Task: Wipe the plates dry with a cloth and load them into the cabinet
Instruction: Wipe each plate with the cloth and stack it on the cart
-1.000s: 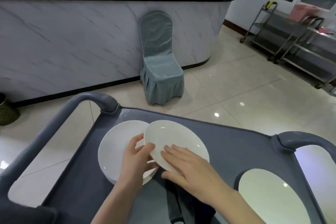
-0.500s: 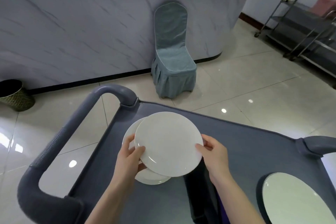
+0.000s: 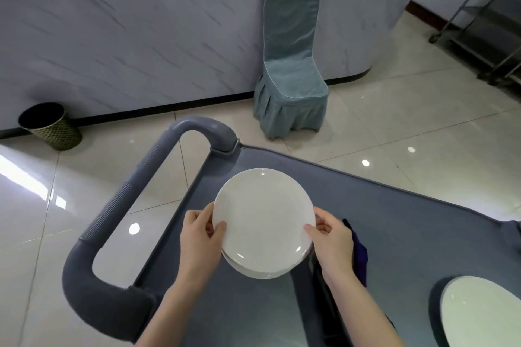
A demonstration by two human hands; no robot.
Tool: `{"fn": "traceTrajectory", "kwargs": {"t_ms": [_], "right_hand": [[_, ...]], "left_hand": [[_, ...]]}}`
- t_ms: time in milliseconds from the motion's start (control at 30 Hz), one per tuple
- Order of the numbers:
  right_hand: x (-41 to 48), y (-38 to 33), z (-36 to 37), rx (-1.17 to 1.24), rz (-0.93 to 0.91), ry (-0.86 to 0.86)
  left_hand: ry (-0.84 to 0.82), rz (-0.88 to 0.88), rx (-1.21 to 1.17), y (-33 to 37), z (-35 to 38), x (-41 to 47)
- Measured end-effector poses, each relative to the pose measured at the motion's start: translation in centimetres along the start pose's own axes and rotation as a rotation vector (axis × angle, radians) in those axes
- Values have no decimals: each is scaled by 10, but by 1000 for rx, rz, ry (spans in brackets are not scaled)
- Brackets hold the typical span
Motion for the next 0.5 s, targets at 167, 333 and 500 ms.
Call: {"fn": "traceTrajectory", "kwargs": {"t_ms": [167,333,500], "right_hand": [[2,-3,0,-45,-26,5],[5,-1,-3,-60,-38,25],[7,-1,-7,-114,-53,13]], "left_hand": [[14,27,121,1,0,5],[19,43,202,2,0,6],[14,19,270,-3,5,-1]]}}
Point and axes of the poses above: each hand's wrist, its own x-axis towards the middle knuckle, its own z-axis out of the palm, y = z × x, the point moved 10 cm from there along x, towards the middle knuckle, and after that the axes turned 9 degrees about -y, right-handed, at the moved point
